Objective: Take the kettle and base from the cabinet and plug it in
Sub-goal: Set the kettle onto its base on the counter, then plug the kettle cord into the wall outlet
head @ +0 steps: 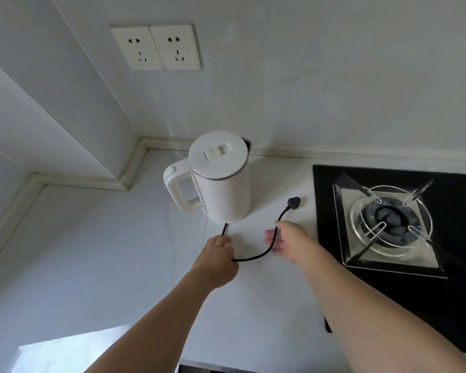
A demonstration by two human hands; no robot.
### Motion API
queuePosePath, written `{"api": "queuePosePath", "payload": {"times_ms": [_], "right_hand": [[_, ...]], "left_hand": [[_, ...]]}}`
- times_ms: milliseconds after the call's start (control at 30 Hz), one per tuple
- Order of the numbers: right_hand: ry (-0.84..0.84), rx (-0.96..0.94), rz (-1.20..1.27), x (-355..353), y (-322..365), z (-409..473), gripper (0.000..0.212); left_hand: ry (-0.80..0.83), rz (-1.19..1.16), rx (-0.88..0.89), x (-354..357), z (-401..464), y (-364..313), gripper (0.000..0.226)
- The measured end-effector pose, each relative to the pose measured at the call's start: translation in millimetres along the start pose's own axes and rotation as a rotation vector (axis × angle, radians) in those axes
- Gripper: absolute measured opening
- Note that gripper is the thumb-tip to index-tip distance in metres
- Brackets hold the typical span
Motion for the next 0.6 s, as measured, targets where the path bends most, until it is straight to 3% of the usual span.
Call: {"api": "queuePosePath", "payload": {"times_ms": [100, 233, 400, 600], "right_hand": [[0.117, -0.038, 0.216, 14, 10, -1, 0.013], [0.177, -0.175, 0.199, 29, 33, -26, 0.024], [0.258, -0.527, 0.035, 47, 67, -87, 0.013], [0.321, -0.883, -0.255, 74, 84, -153, 0.018]], "left_hand": [[-0.073, -0.033, 0.007, -10, 0, 1, 0.031], [-0.251, -0.480, -0.081, -24, -12, 12, 0.031], [-0.406, -0.737, -0.140, -41, -28, 3, 0.026], [-0.520, -0.844, -0.135, -75, -42, -3, 0.017]]}}
Point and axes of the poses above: each hand's wrist, its own z-axis towards the middle knuckle, its own x-axis out of the palm, y = z × x, the point moved 8 cm from there along z, towards the middle knuckle, and after that the axes turned 12 degrees about x, right-handed, at the moved point
